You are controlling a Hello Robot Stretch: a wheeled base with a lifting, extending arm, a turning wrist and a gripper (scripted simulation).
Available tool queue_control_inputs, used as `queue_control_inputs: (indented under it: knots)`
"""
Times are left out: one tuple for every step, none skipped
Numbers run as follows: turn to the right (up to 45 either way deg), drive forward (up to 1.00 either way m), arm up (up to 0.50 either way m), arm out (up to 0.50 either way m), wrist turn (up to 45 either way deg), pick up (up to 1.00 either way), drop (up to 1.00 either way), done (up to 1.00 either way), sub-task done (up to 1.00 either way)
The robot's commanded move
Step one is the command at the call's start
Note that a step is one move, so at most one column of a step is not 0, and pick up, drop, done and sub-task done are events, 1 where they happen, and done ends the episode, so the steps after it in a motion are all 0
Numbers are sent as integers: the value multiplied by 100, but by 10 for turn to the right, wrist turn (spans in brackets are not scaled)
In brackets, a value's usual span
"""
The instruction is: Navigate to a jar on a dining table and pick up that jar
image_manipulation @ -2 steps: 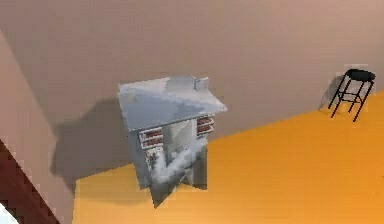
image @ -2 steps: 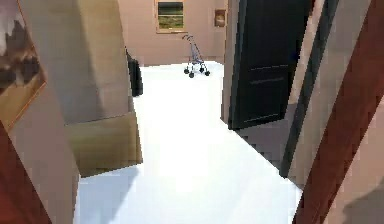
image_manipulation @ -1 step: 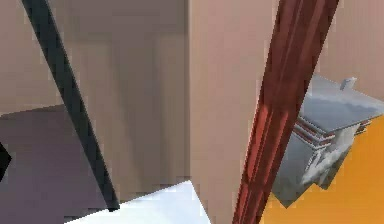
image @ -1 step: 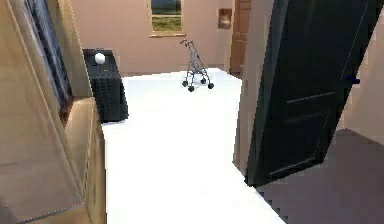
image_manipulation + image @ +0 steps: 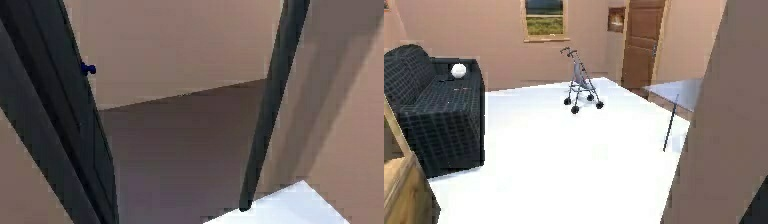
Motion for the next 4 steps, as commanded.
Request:
queue_control_inputs:
  knots:
    - [0,75,0,0,0,0,0,0,0]
    - [450,0,0,0,0,0,0,0,0]
    - [0,45,0,0,0,0,0,0,0]
    - [-450,0,0,0,0,0,0,0,0]
